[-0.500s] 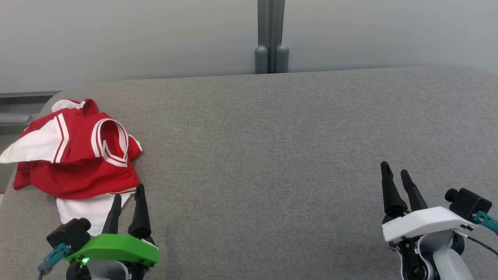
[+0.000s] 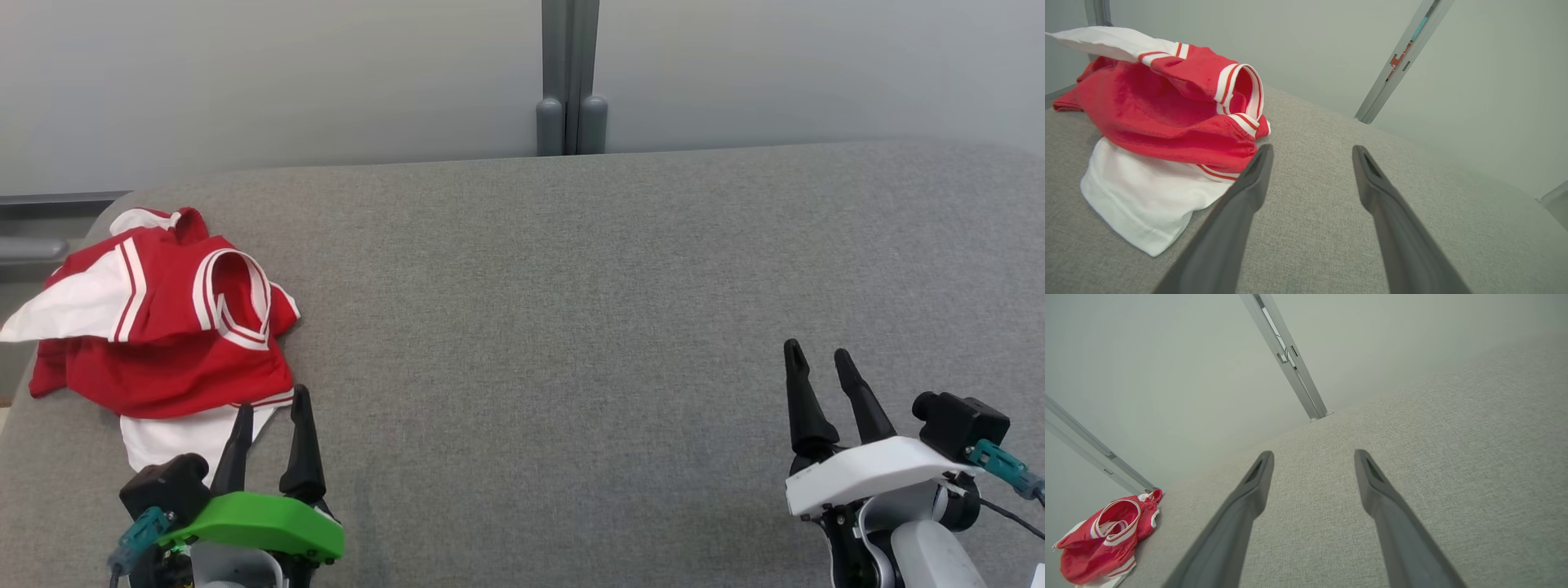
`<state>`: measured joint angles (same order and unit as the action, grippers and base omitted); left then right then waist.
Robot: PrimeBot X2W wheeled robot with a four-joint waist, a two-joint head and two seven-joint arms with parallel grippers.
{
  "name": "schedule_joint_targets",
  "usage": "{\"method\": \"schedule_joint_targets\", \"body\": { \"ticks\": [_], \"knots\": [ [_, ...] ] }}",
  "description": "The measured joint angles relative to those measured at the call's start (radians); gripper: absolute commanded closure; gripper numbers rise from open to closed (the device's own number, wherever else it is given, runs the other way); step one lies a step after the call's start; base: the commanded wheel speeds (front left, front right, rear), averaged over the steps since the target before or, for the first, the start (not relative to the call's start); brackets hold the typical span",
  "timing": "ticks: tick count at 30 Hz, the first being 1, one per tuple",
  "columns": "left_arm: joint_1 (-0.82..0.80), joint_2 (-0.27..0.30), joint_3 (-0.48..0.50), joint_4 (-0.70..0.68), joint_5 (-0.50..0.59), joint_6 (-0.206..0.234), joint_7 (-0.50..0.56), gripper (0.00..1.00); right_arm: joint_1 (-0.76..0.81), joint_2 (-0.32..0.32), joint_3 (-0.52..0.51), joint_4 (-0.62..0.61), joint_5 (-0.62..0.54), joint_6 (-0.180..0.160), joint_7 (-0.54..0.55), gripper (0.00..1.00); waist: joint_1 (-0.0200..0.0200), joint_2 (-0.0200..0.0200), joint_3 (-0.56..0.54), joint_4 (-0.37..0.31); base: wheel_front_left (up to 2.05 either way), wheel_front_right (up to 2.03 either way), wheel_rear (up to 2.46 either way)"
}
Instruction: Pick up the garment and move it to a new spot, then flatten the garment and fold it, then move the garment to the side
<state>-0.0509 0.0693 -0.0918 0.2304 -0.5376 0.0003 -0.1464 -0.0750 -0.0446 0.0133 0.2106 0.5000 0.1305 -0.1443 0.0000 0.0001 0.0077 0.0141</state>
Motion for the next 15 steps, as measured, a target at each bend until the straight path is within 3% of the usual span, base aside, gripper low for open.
{"method": "schedule_joint_targets", "body": {
  "ticks": [15],
  "knots": [
    [0.011,0.005,-0.023,-0.012,0.137,0.018,-0.036,0.0,0.0,-0.001,0.003,0.011,-0.136,0.0,-0.035,0.0,0.0,0.0,-0.009,0.003,0.0,0.0,0.0]
  ]
}}
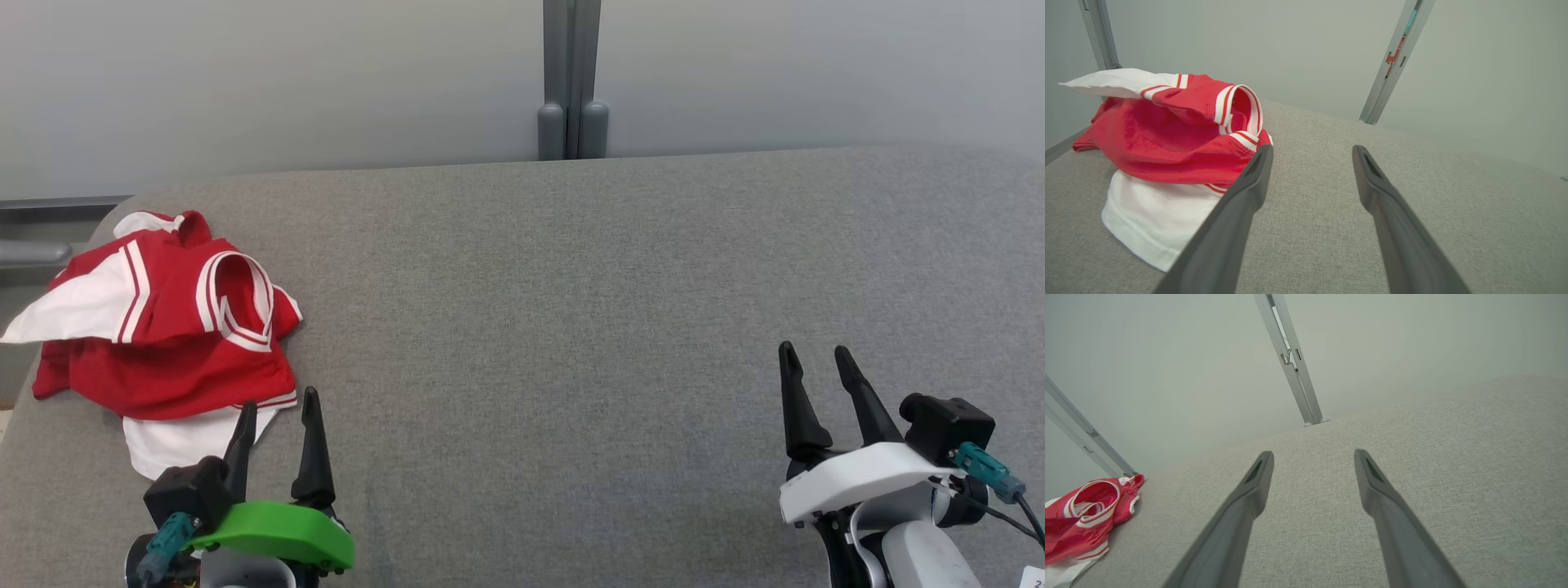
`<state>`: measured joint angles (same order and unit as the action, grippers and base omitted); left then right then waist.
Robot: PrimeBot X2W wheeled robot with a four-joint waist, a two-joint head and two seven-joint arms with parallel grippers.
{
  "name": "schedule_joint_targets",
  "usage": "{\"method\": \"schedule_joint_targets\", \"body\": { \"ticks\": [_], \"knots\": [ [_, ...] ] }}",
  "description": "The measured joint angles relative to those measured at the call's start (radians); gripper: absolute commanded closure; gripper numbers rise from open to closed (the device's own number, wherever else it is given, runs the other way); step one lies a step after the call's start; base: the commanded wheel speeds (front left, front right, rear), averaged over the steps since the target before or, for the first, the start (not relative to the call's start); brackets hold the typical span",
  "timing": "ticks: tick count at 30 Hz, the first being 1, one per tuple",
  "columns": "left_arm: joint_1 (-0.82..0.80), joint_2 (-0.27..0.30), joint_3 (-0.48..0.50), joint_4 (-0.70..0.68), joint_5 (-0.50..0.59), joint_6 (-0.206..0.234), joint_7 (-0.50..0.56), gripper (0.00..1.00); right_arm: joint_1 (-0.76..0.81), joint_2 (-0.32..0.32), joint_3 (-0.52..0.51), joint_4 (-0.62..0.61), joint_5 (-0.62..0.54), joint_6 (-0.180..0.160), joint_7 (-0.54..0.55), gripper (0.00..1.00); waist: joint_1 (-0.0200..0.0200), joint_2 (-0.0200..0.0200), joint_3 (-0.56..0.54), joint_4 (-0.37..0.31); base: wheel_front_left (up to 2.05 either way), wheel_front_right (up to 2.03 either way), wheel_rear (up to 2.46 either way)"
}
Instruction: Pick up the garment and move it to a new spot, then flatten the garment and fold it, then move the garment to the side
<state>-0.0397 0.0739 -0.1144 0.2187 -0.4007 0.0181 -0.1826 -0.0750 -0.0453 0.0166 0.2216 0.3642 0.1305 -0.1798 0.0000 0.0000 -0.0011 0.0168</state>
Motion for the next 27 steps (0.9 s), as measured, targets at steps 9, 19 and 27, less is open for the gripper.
{"method": "schedule_joint_targets", "body": {
  "ticks": [9,19,27],
  "knots": [
    [0.007,0.001,-0.005,0.005,0.052,-0.001,-0.021,0.0,0.0,-0.001,-0.001,0.007,-0.07,0.0,-0.013,0.0,0.0,0.0,-0.001,-0.002,0.0,0.0,0.0],
    [0.007,0.001,-0.017,0.009,0.118,0.004,-0.04,0.0,0.0,-0.001,0.001,0.012,-0.146,0.0,-0.031,0.0,0.0,0.0,-0.006,-0.001,0.0,0.0,0.0],
    [0.007,-0.001,-0.018,0.015,0.141,0.008,-0.055,0.0,0.0,-0.002,0.007,0.017,-0.186,0.0,-0.047,0.0,0.0,0.0,-0.01,0.001,0.0,0.0,0.0]
  ]
}}
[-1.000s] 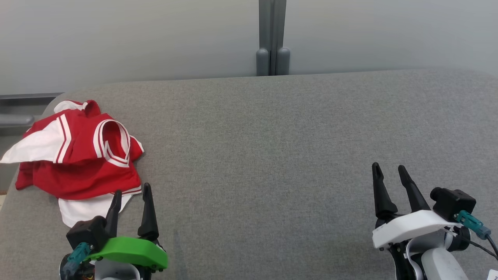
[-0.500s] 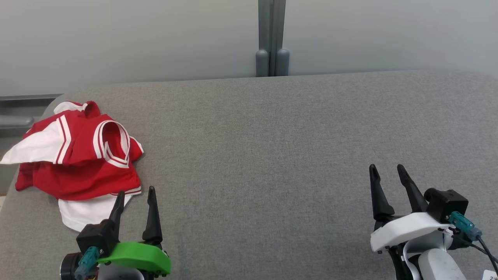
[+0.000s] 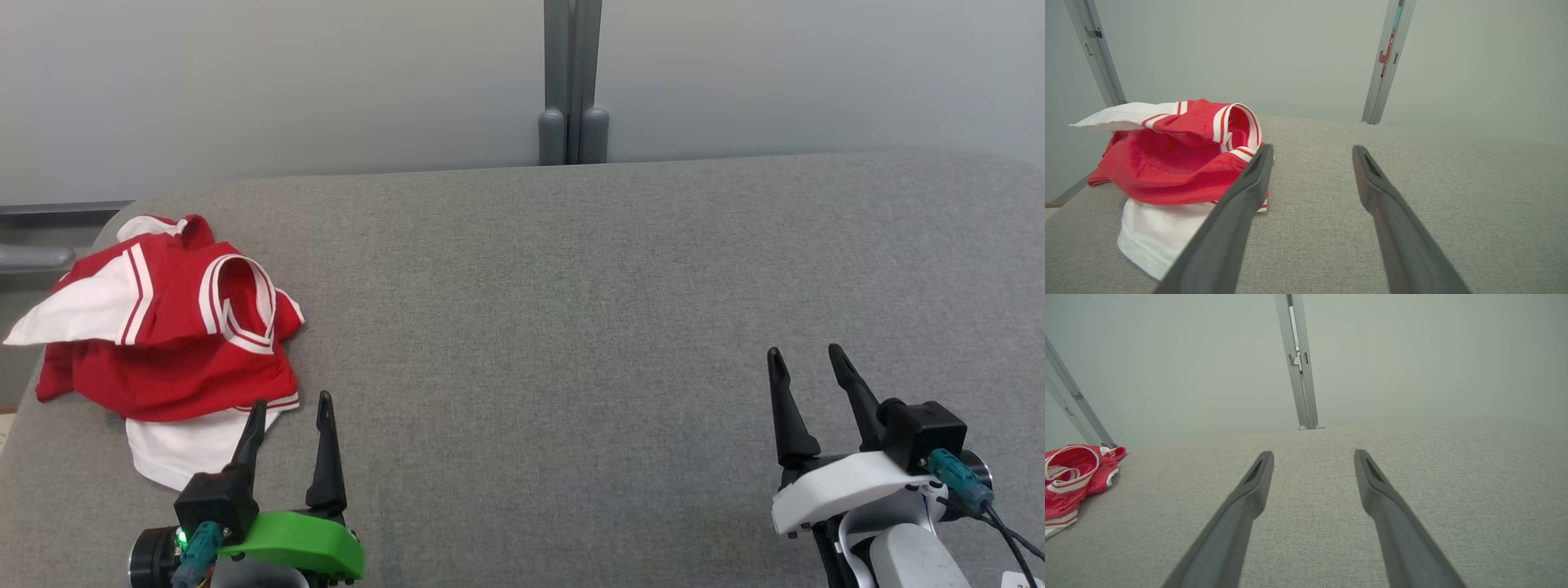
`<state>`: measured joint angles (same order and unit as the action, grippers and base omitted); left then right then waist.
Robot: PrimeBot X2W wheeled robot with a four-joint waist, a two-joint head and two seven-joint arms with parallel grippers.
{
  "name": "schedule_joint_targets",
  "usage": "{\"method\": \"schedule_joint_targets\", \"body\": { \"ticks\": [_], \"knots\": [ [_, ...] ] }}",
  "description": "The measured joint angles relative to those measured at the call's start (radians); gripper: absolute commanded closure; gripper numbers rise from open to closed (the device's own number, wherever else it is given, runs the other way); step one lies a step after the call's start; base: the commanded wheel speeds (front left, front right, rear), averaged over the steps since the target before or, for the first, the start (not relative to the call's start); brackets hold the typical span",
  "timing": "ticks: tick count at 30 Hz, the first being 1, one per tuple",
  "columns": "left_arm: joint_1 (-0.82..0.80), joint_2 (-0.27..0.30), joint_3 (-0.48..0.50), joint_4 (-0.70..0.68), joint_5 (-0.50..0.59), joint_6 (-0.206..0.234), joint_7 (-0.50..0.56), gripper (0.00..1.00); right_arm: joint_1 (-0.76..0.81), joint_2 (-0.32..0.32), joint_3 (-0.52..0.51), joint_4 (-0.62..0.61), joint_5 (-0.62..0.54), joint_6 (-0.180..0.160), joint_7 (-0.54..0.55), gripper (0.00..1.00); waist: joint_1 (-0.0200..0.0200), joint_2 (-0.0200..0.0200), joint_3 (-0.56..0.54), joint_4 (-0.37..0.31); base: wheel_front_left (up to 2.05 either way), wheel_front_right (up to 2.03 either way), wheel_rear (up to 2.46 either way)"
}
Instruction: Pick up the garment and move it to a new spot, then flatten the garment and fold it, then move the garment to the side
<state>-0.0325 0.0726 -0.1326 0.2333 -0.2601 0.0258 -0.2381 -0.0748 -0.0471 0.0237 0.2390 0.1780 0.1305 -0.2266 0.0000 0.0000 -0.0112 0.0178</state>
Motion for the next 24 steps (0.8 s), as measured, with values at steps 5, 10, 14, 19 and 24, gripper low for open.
{"method": "schedule_joint_targets", "body": {
  "ticks": [5,10,14,19,24],
  "knots": [
    [0.0,-0.002,-0.007,0.004,0.021,0.001,-0.01,0.0,0.0,0.0,0.004,0.002,-0.027,0.0,-0.01,0.0,0.0,0.0,-0.002,0.003,0.0,0.0,0.0],
    [0.0,-0.002,-0.016,0.005,0.049,0.003,-0.019,0.0,0.0,-0.001,0.009,0.005,-0.061,0.0,-0.019,0.0,0.0,0.0,-0.003,0.005,0.0,0.0,0.0],
    [0.001,-0.002,-0.02,0.006,0.071,0.007,-0.025,0.0,0.0,-0.001,0.013,0.007,-0.08,0.0,-0.027,0.0,0.0,0.0,-0.003,0.005,0.0,0.0,0.0],
    [0.001,-0.002,-0.02,0.005,0.069,0.01,-0.025,0.0,0.003,-0.001,0.016,0.002,-0.081,0.0,-0.027,0.0,0.0,0.0,-0.001,0.003,0.0,0.0,0.0],
    [0.001,-0.002,-0.021,0.006,0.069,0.01,-0.025,0.0,0.003,-0.001,0.014,0.001,-0.081,0.0,-0.027,0.0,0.0,0.0,0.001,0.004,0.0,0.0,0.0]
  ]
}}
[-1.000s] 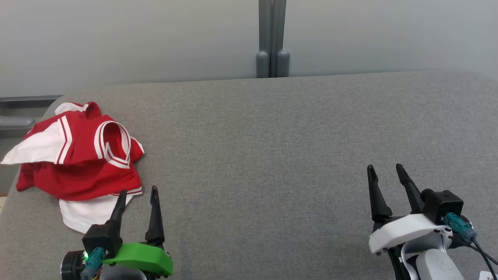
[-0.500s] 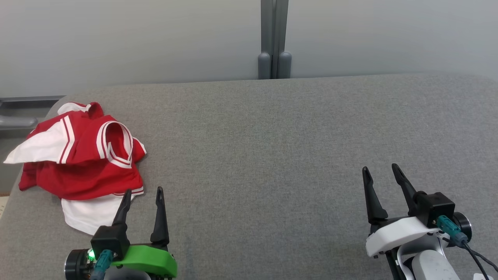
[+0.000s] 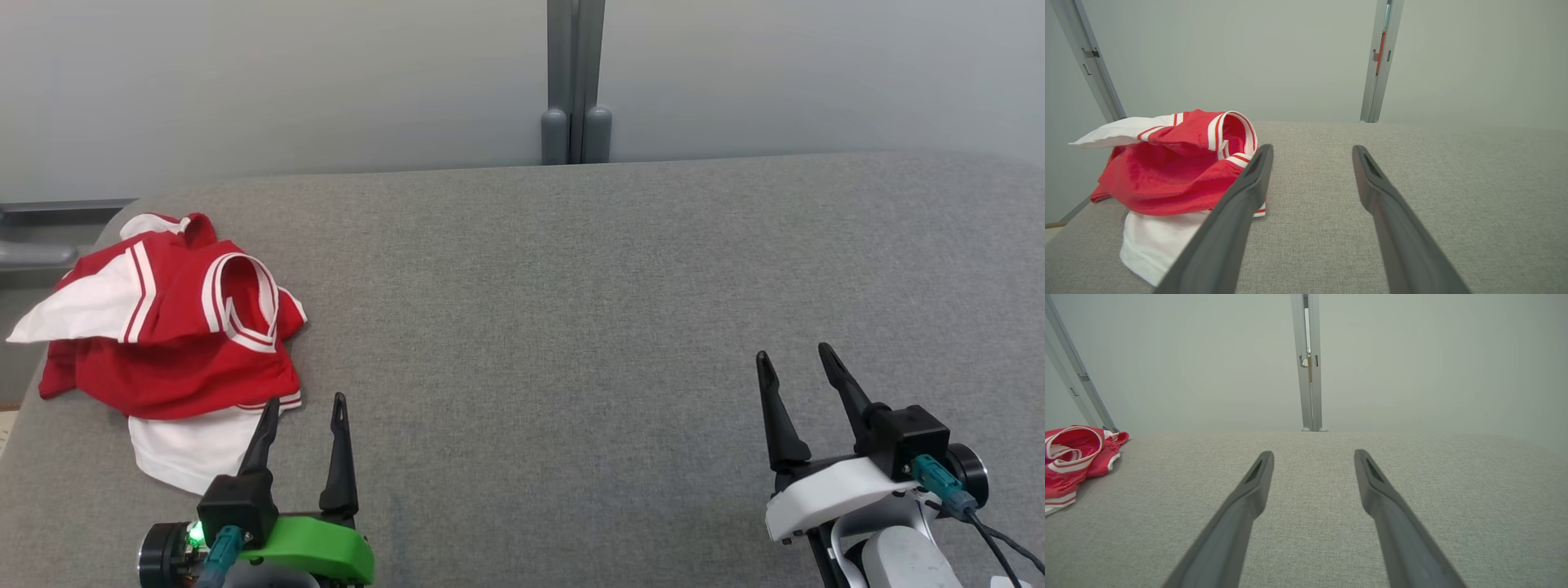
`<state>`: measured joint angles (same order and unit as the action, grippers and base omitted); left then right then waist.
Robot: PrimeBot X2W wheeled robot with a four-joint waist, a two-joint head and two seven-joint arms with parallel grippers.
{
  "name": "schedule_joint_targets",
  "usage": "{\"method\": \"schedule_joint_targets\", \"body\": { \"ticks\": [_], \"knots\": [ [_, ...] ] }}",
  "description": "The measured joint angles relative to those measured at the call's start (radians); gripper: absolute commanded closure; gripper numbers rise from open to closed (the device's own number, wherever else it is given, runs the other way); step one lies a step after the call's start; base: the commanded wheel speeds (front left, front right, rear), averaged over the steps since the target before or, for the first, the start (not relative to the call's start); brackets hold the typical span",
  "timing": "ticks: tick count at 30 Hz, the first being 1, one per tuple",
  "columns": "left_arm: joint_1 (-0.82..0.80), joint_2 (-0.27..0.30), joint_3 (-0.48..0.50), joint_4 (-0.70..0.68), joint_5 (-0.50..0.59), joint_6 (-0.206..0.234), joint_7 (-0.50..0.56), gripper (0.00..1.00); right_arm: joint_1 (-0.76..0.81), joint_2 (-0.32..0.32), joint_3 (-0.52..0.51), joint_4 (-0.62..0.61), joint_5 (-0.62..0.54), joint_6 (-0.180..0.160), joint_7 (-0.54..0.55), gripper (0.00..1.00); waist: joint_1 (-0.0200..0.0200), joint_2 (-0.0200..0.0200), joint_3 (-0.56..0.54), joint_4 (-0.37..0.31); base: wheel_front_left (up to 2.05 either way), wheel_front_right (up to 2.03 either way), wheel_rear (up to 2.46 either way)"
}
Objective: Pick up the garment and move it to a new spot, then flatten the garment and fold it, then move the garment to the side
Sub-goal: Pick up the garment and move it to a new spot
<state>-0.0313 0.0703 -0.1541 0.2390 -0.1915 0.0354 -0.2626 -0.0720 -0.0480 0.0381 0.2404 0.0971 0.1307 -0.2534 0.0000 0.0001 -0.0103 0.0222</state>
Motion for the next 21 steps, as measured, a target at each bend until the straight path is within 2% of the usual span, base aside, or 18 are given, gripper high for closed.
{"method": "schedule_joint_targets", "body": {
  "ticks": [10,21],
  "knots": [
    [-0.001,-0.003,0.002,0.009,-0.009,0.003,-0.002,0.0,0.012,0.0,-0.003,-0.015,-0.005,0.0,0.001,0.0,0.0,0.0,-0.001,0.057,0.0,0.0,0.0],
    [0.003,0.01,0.032,-0.008,-0.032,0.018,-0.002,0.0,0.021,0.0,0.019,-0.021,0.026,0.0,-0.003,0.0,0.0,0.0,0.001,0.229,0.0,0.0,0.0]
  ]
}}
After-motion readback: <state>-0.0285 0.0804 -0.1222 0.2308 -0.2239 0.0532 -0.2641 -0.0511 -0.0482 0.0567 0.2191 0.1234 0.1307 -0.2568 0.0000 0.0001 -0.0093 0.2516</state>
